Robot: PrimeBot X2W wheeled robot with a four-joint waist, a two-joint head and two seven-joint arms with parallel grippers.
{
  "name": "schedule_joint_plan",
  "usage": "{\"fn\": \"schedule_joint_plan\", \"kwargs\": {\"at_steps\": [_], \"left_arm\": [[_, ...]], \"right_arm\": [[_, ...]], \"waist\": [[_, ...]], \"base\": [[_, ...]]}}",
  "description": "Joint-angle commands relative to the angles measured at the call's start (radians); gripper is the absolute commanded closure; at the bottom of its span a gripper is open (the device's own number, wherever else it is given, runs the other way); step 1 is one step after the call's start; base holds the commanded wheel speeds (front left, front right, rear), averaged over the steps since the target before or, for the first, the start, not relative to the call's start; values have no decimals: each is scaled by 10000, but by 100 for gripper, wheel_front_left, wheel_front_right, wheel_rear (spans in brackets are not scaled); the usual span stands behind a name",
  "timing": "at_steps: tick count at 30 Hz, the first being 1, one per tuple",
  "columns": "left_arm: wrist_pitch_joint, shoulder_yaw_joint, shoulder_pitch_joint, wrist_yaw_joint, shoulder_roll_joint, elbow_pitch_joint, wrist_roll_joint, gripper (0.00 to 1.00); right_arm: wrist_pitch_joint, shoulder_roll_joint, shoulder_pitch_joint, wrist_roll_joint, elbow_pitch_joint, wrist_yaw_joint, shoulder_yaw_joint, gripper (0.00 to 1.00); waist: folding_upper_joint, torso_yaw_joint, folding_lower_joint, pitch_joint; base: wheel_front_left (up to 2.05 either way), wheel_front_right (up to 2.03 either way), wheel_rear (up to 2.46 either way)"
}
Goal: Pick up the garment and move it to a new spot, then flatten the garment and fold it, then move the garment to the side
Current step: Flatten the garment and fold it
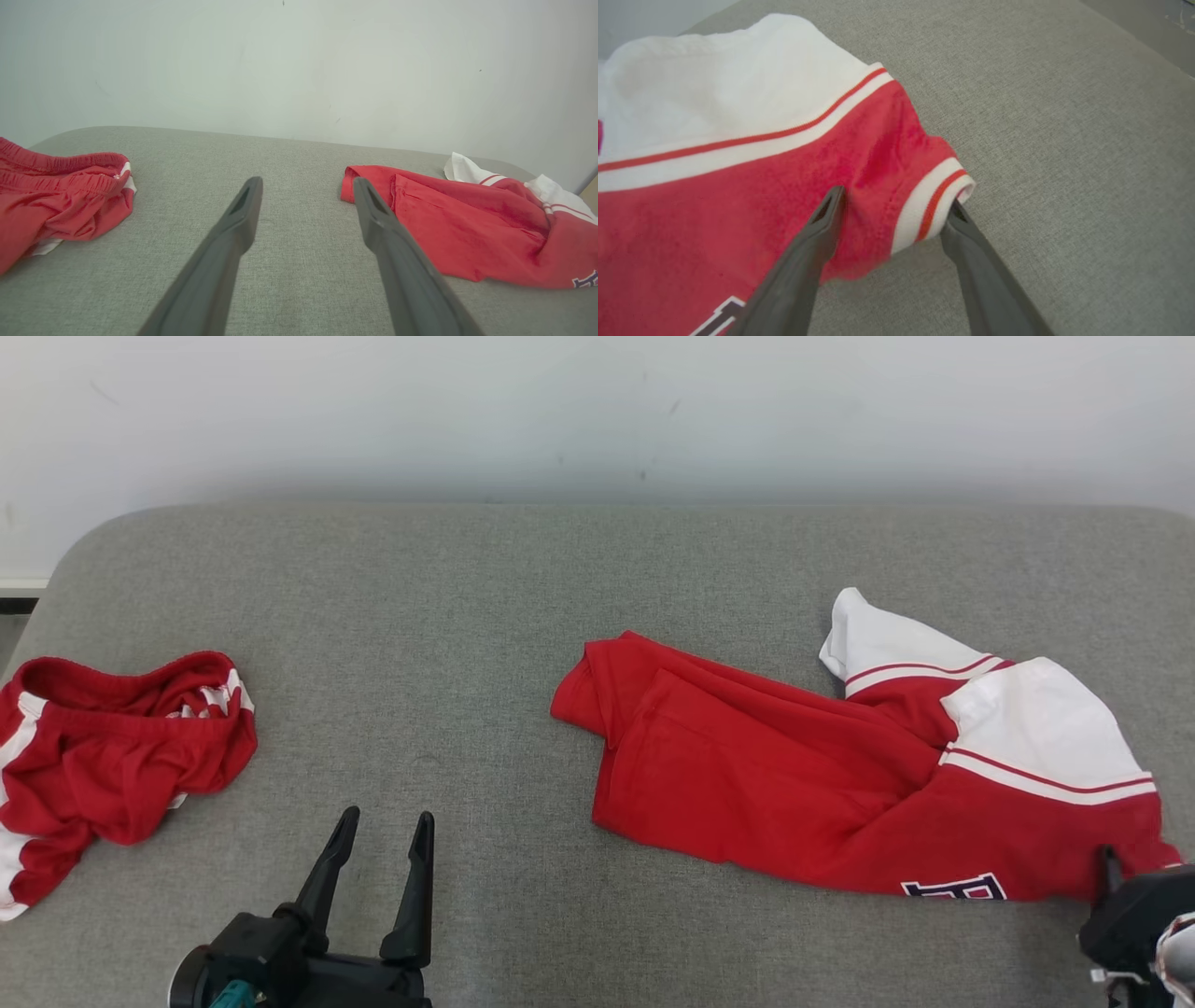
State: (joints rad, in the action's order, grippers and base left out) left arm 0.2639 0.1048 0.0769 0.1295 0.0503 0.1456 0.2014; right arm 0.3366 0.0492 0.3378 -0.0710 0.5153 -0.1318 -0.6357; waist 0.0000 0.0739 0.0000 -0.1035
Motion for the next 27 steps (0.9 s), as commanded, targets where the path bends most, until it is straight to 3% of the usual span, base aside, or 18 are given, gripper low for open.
{"fn": "schedule_joint_plan", "kwargs": {"at_steps": [1,7,17,20,27], "left_arm": [[9,-34,78,4,0,3,-107,0],[10,-160,-147,-4,0,6,-108,0],[9,-546,-536,-5,2,-103,-73,0],[9,-651,-679,-5,2,-153,-78,0],[10,-790,-927,-4,3,-184,-140,0]], "right_arm": [[-155,23,-275,143,-36,22,199,0],[-810,21,-1027,-138,-1158,22,1520,0],[-976,14,-3273,-28,-4887,22,3127,0],[-1766,15,-3662,-117,-5694,22,3870,0],[-3662,26,-4173,26,-6092,22,5273,0]], "waist": [[0,-1,0,14],[0,-87,0,209],[0,-406,0,593],[0,-528,0,703],[0,-685,0,1017]], "base": [[0,0,0],[0,0,0],[0,0,0],[0,0,0],[0,0,0]]}}
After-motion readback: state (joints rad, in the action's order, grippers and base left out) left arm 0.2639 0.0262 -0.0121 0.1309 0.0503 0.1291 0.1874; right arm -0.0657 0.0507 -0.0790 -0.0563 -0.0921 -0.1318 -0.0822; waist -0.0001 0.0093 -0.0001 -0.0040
